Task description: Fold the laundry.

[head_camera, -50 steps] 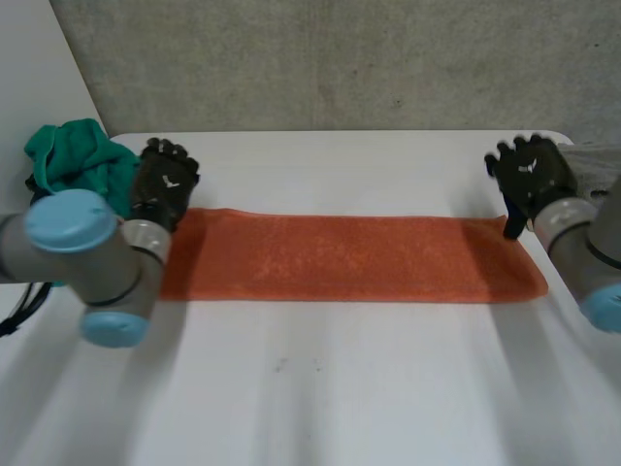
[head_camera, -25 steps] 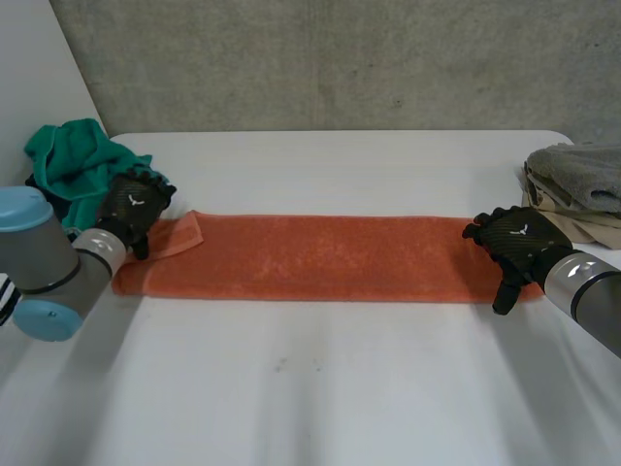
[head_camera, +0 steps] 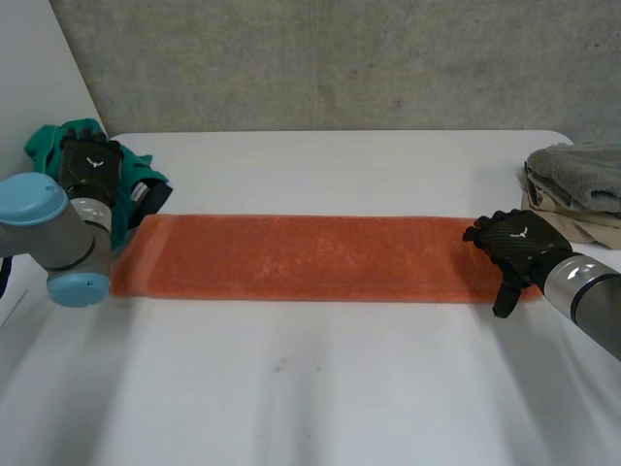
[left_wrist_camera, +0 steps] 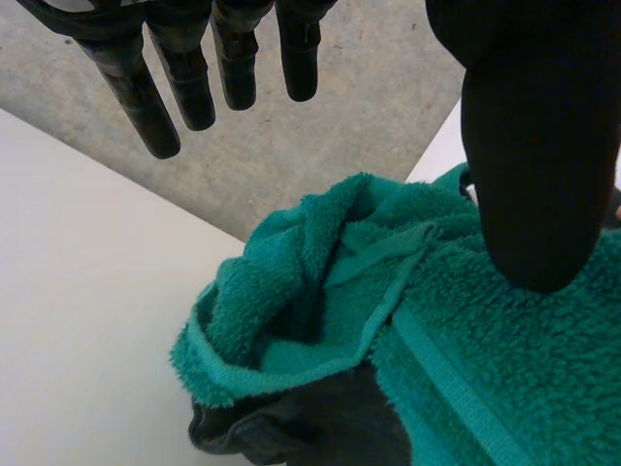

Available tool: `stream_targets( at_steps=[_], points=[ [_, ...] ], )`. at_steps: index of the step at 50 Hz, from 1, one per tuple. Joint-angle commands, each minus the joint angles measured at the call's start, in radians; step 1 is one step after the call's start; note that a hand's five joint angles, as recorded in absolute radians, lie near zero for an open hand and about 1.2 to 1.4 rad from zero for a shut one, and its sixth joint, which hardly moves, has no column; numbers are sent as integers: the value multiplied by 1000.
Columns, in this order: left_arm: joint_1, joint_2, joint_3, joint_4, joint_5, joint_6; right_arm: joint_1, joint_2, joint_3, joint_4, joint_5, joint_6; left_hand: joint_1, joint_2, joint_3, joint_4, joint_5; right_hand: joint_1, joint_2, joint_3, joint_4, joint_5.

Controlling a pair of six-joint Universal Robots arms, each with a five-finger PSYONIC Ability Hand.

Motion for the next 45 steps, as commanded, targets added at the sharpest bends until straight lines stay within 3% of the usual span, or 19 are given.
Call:
stream_targets(
  at_steps=[1, 13, 22, 27, 34, 38, 42, 45],
  points=[
    [-9, 81, -138, 13, 107, 0, -3, 0, 1, 3, 1, 0, 29, 31, 35, 31, 24, -38, -49, -39, -66, -71],
    [-55, 323, -398, -12, 121, -53, -56, -9, -1, 11, -2, -15, -3, -1, 3, -1, -8, 39, 29, 39, 11, 6],
    [-132, 463, -527, -67, 134, -250, -102, 9, 12, -7, -11, -15, -3, -1, 3, -1, -8, 192, 182, 192, 164, 159],
    [-150, 497, -549, -142, 227, -337, -110, 64, -2, -36, -12, -21, 11, 14, 17, 14, 6, 248, 237, 248, 220, 215],
    [-158, 526, -557, -206, 322, -349, -112, 112, -7, -93, -11, -46, 11, 14, 17, 14, 6, 359, 349, 359, 331, 326],
    [-166, 535, -561, -214, 336, -349, -112, 133, -11, -121, -11, -51, 14, 17, 20, 17, 9, 518, 507, 517, 490, 485],
    [-179, 543, -563, -214, 335, -350, -118, 152, -31, -135, 3, -64, 14, 17, 20, 17, 9, 1182, 1171, 1182, 1154, 1149],
    [-181, 557, -564, -216, 333, -349, -127, 146, -33, -138, 9, -64, 14, 17, 20, 17, 9, 1183, 1173, 1183, 1155, 1150]
  ],
)
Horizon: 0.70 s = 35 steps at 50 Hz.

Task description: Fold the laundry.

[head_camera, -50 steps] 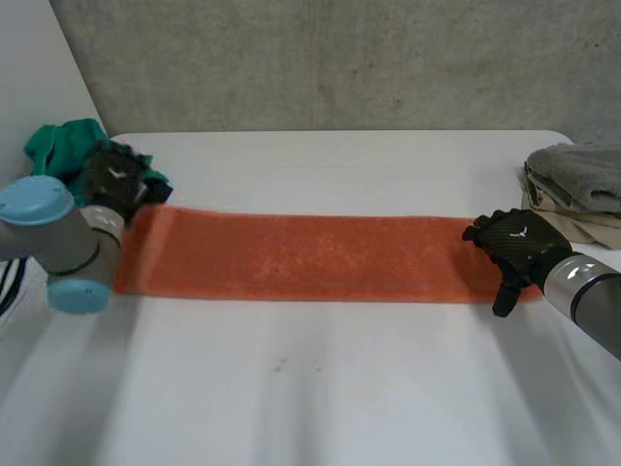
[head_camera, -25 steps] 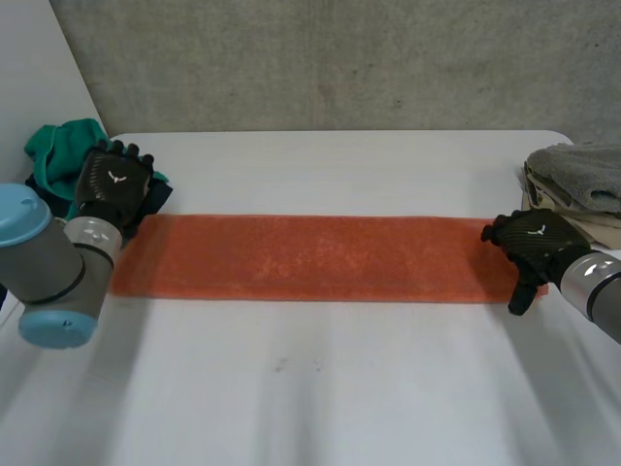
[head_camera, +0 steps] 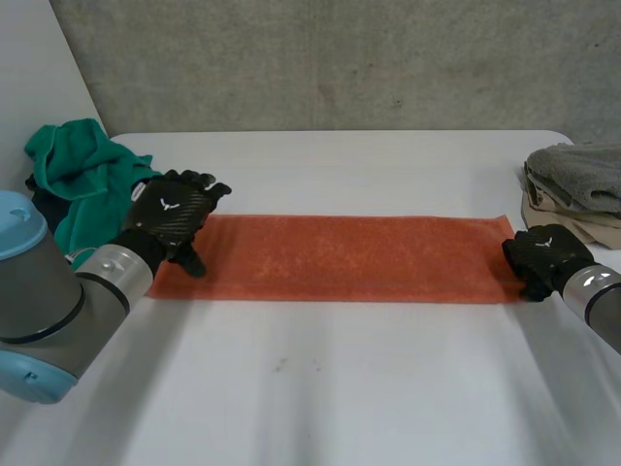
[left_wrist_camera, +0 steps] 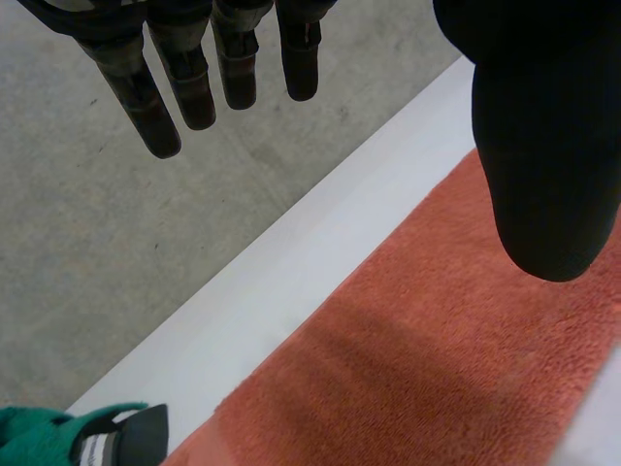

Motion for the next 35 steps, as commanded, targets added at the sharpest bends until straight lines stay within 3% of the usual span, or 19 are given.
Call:
stream_targets(
  at_steps=[1, 12, 14, 19, 23, 35],
  points=[
    [-12, 25, -5, 0, -4, 3, -26, 3, -19, -21, 25, -11, 18, 19, 22, 19, 14, 440, 372, 379, 379, 407],
    [-9, 85, -11, 1, -5, 3, -212, -38, -16, -9, -24, -23, 6, 7, 11, 8, 2, 440, 372, 379, 379, 407],
    [-9, 88, -12, 1, -5, 3, -239, -41, 4, 0, -82, -41, 9, 10, 13, 10, 5, 90, 22, 29, 29, 57],
    [-14, 88, -22, 0, -5, -5, -245, -49, 29, 69, -299, -35, 6, 7, 10, 8, 2, -333, -401, -394, -394, -366],
    [-19, 88, -37, 0, -4, -32, -241, -49, 24, 122, -384, -23, 3, 4, 8, 5, 0, -399, -467, -460, -460, -432],
    [-23, 85, -38, 3, -2, -45, -181, 34, -39, 119, -365, -20, 3, 4, 8, 5, 0, -243, -311, -305, -304, -276]
  ],
)
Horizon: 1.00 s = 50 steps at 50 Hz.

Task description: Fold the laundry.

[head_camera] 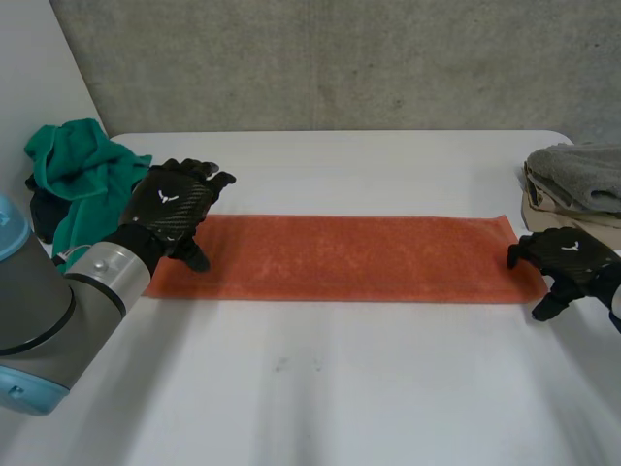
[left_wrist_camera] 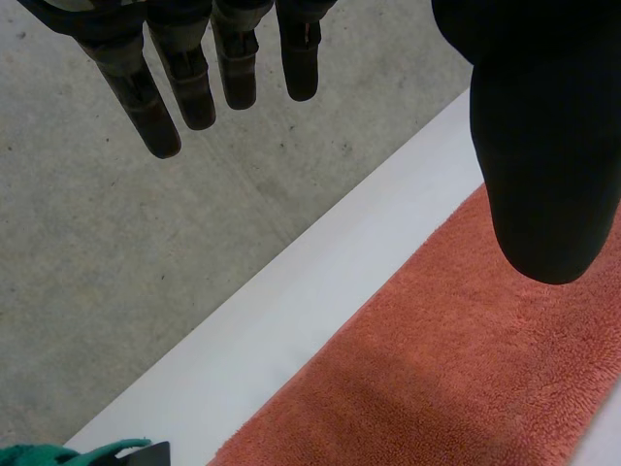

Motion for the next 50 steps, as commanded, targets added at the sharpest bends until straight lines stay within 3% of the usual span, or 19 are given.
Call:
stream_targets(
  at_steps=[1, 16, 20, 30, 32, 37, 42, 47, 50],
  points=[
    [-1, -2, 1, 2, 2, -1, 41, 56, -57, -10, 41, 6, 3, 4, 8, 5, 0, 219, 186, 187, 188, 185],
    [1, -11, 1, 3, 2, -3, 82, 124, -129, -54, 118, 0, 3, 4, 8, 5, 0, 448, 415, 416, 417, 413],
    [1, -11, 1, 3, 2, -3, 84, 130, -133, -73, 136, -2, 3, 4, 8, 5, 0, 887, 854, 855, 856, 853],
    [2, -4, 1, 3, -2, -3, 69, 84, -110, -94, 218, -5, 3, 4, 8, 5, 0, 887, 854, 856, 856, 853],
    [2, -1, 1, 2, -2, -3, 50, 70, -101, -99, 221, -6, 3, 4, 8, 5, 0, 887, 854, 856, 856, 853],
    [2, 16, -1, -1, -5, -3, -135, 6, -86, -105, 230, -49, 3, 4, 8, 5, 0, 887, 854, 856, 856, 853],
    [2, 29, -7, -3, -5, -3, -191, -23, -81, -102, 256, -169, 3, 4, 8, 5, 0, 887, 854, 856, 856, 853],
    [2, 41, -12, -3, -5, -3, -128, -42, -78, -108, 317, -184, 3, 4, 8, 5, 0, 887, 854, 856, 856, 853],
    [5, 56, -12, -3, -6, -3, 40, -101, -86, -140, 342, -131, 3, 4, 8, 5, 0, 887, 854, 856, 856, 853]
  ],
)
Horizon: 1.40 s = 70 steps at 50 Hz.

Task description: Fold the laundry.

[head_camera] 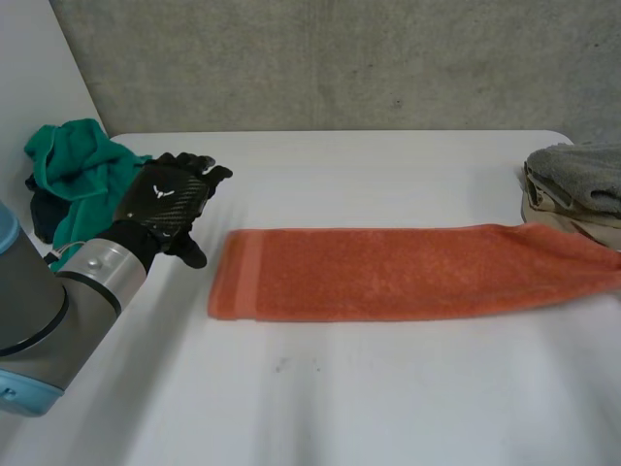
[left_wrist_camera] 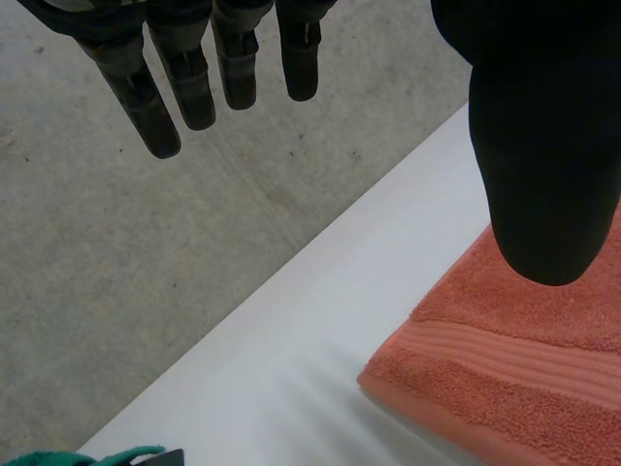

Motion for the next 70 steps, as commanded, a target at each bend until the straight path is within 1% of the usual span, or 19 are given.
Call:
stream_targets(
  at_steps=[1, 3, 10, 16, 25, 27, 31, 32, 35, 38, 39, 42, 43, 47, 51, 55, 57, 63, 70],
  points=[
    [6, 37, -3, 0, -7, 0, 244, -79, -9, -47, 61, 52, 3, 4, 8, 5, 0, 355, 217, 212, 206, 243],
    [11, 47, -4, 0, -12, 0, 314, -96, -10, -73, 56, 71, 3, 4, 8, 5, 0, 355, 217, 212, 206, 243],
    [46, 90, -11, 0, -33, 0, 712, -81, -96, -217, 47, 77, -3, -2, 2, -1, -6, 355, 217, 212, 206, 243],
    [67, 101, -31, 0, -49, 0, 1021, 140, -266, -335, 4, 74, -14, -13, -10, -13, -18, 355, 217, 212, 206, 243],
    [89, 100, -55, 0, -49, 0, 1189, 451, -473, -337, -103, 69, -17, -16, -13, -16, -21, 355, 217, 212, 206, 243],
    [89, 98, -57, 0, -49, 0, 1197, 464, -480, -342, -106, 66, -20, -19, -16, -19, -24, 355, 217, 212, 206, 243],
    [84, 94, -54, 5, -46, 0, 1197, 439, -478, -351, -92, 80, -23, -22, -19, -22, -27, -314, -453, -458, -464, -427],
    [80, 92, -46, 6, -46, 0, 1198, 401, -467, -348, -82, 86, -23, -22, -19, -22, -27, -554, -692, -698, -704, -667],
    [74, 87, -32, 11, -44, 0, 1191, 293, -414, -340, -24, 141, -23, -22, -19, -22, -27, -866, -1004, -1010, -1016, -979],
    [55, 64, -2, 15, -46, -2, 1162, 216, -357, -340, 45, 224, -23, -22, -19, -22, -27, -866, -1004, -1010, -1016, -979],
    [44, 52, 9, 14, -46, -2, 1124, 171, -316, -334, 97, 287, -20, -19, -16, -19, -24, -866, -1004, -1010, -1016, -979],
    [-24, -1, 61, 15, -50, 0, 1070, 98, -247, -302, 174, 367, -17, -16, -13, -16, -21, -866, -1004, -1010, -1016, -979],
    [-40, -17, 74, 15, -50, 0, 1041, 55, -208, -256, 219, 405, -17, -16, -13, -16, -21, -866, -1004, -1010, -1016, -979],
    [-101, -95, 129, 15, -50, -3, 967, 10, -141, -118, 282, 442, -14, -13, -10, -13, -18, -866, -1004, -1010, -1016, -979],
    [-156, -202, 189, 15, -50, 0, 904, 5, -76, -26, 299, 433, -6, -5, -1, -4, -9, -866, -1004, -1010, -1016, -979],
    [-238, -351, 281, 14, -64, 5, 884, 4, -9, -32, 293, 428, 6, 7, 10, 7, 3, -777, -916, -921, -927, -890],
    [-252, -388, 307, 14, -79, 8, 882, 5, 7, -38, 294, 425, 9, 10, 13, 10, 6, -756, -894, -900, -906, -869],
    [-255, -532, 442, 6, -209, 12, 889, 21, 39, -55, 300, 421, 47, 48, 52, 49, 44, -666, -804, -810, -815, -778],
    [-235, -592, 511, 14, -294, 84, 885, 34, 62, -112, 305, 402, 91, 92, 96, 93, 88, -437, -575, -580, -586, -549]
  ],
)
